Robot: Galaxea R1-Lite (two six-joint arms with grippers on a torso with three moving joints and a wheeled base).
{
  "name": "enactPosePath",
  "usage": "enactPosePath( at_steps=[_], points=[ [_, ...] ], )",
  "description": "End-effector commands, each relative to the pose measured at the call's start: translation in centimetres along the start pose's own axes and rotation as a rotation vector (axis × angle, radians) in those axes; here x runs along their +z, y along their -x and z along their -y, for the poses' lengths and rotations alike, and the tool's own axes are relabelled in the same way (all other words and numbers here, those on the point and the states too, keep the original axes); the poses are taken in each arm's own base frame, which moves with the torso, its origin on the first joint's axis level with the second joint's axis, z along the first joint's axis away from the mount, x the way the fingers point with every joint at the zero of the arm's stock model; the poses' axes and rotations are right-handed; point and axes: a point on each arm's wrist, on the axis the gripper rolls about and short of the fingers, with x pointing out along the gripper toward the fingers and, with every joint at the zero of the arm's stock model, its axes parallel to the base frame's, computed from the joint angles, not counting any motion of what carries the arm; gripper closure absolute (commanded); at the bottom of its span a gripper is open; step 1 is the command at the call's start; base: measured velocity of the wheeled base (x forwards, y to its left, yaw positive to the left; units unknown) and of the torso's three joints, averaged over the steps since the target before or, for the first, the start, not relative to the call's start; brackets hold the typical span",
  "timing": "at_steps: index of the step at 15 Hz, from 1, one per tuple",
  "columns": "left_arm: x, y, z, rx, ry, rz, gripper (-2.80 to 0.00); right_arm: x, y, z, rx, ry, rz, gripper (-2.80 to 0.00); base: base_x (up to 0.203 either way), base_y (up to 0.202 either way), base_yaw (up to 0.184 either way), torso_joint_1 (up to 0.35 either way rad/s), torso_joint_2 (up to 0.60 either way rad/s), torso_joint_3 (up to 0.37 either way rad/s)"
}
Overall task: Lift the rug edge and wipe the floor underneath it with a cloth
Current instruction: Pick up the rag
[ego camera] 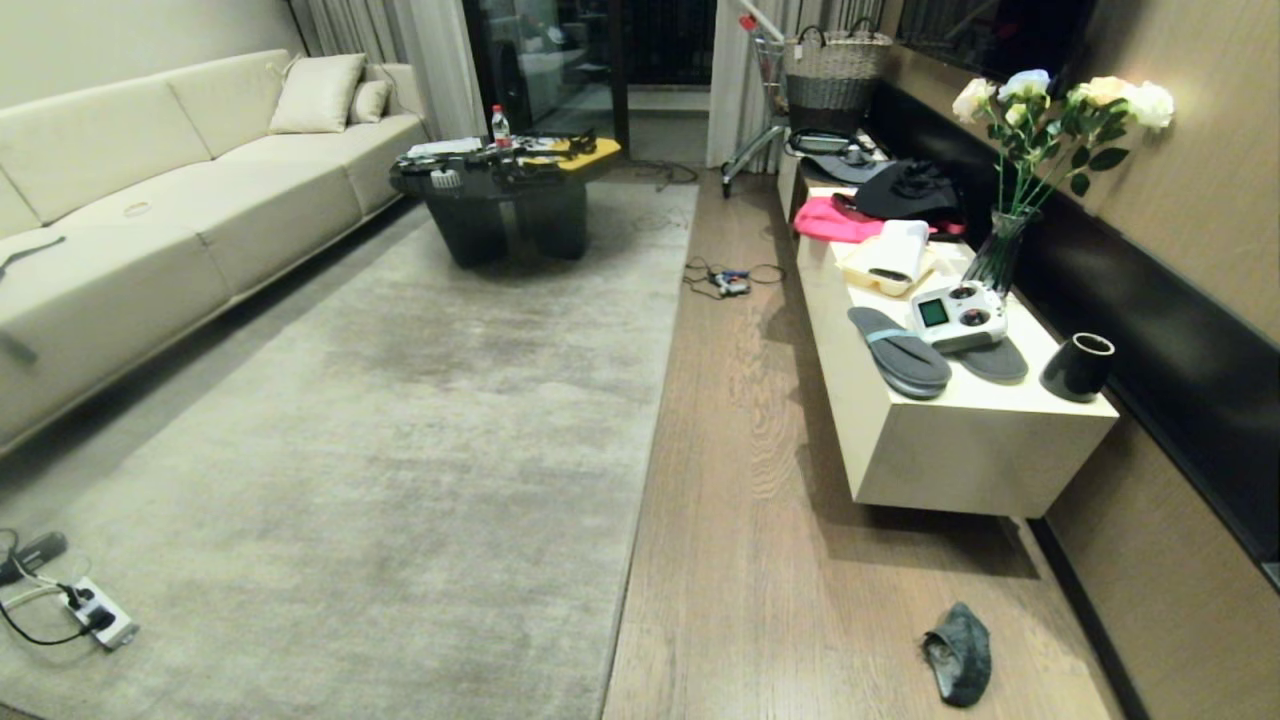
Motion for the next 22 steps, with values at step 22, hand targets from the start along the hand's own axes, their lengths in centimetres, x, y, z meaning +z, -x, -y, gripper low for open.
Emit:
enactPosePath(
  at_steps=[22],
  points=[
    [0.01, -0.01, 0.00, 0.003, 0.004, 0.000, 0.00, 0.01, 0.00, 0.00, 0.001, 0.000, 0.000, 0.00, 0.000, 0.000, 0.000, 0.002, 0.00, -0.098]
  ],
)
